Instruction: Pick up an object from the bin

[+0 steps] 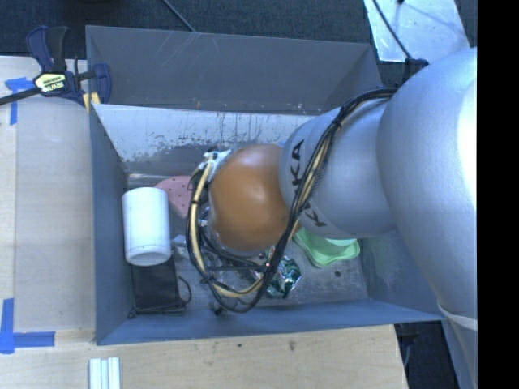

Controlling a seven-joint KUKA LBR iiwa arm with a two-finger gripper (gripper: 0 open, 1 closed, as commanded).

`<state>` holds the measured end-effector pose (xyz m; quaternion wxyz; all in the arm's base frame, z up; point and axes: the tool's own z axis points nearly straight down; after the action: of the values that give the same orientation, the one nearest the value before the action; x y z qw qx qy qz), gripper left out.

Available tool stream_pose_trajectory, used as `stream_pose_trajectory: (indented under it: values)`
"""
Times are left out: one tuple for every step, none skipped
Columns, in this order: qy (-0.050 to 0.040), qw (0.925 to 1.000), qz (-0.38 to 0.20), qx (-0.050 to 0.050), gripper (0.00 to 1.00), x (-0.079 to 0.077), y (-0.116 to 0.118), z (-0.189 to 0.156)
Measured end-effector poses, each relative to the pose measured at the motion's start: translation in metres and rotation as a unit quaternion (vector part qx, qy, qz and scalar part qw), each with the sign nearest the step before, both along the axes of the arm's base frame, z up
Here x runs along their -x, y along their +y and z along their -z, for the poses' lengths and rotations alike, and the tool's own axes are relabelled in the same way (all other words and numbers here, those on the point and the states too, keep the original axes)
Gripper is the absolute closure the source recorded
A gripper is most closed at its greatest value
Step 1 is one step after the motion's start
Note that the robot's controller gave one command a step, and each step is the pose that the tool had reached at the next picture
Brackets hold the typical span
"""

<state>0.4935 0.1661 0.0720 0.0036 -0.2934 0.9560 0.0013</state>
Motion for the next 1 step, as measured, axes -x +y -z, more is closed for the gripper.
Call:
stream_pose_trajectory:
  values:
    - [0.0025,0.9933,-0.116,0.002,0.00,0.0012,-0.0588,-0.0089]
